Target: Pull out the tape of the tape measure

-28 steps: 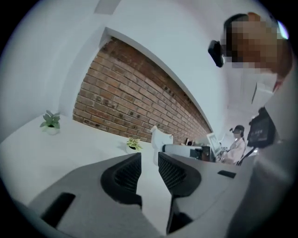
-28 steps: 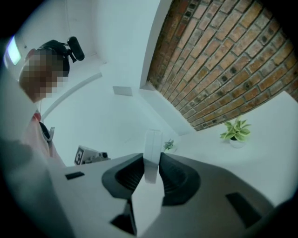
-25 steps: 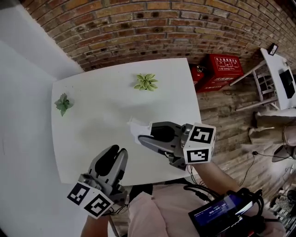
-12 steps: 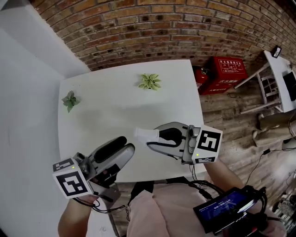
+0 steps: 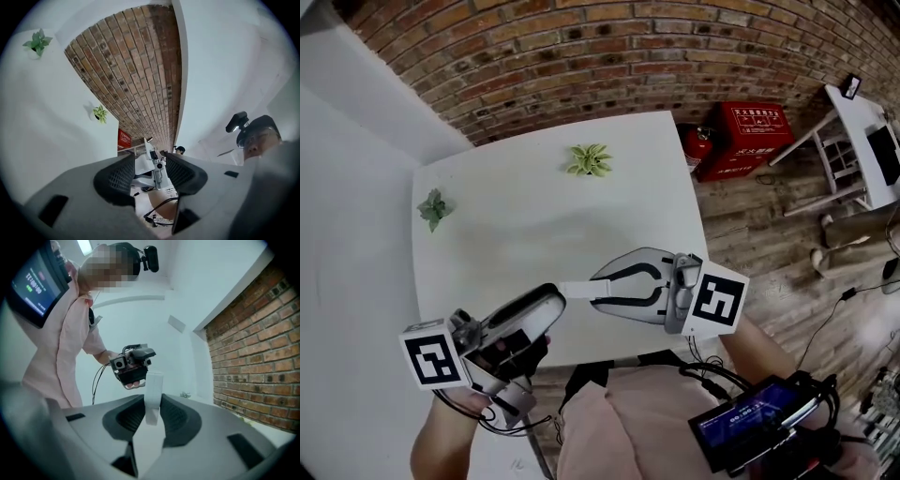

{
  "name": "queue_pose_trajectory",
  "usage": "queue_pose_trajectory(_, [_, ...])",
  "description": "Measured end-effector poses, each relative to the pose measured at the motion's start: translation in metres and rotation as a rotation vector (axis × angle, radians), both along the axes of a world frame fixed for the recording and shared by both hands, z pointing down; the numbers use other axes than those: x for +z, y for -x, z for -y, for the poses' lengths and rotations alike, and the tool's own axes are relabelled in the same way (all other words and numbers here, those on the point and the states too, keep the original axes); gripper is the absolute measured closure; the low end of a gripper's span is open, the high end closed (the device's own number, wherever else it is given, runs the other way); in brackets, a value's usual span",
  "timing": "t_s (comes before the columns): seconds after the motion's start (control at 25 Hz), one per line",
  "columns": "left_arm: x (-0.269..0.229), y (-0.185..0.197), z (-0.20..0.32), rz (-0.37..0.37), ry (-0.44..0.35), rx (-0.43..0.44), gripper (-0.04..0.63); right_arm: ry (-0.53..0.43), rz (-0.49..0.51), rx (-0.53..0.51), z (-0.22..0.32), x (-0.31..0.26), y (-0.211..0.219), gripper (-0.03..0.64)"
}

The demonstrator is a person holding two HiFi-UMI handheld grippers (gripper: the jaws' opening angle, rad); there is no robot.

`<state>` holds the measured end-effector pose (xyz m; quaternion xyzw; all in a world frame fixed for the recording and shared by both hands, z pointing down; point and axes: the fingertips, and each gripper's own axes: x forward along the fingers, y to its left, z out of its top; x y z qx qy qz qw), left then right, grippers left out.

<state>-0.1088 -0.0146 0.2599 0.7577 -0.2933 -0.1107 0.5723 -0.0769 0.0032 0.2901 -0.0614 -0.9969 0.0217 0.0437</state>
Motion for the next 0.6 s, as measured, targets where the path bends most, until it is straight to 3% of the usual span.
queue_pose_trajectory(0.36, [-0.003,-0.003,0.003,-0.026,-0.018,-0.015,0.396,-0.084,0.001,-0.038,-0.007,-0.003,0.005,0.515])
queue_pose_trajectory(0.6, [0.007,0.003,-0.002,0.015,0.011,-0.015,0.522,-0.099,0.012,-0.037,-0.008,-0.006,0.007,0.515])
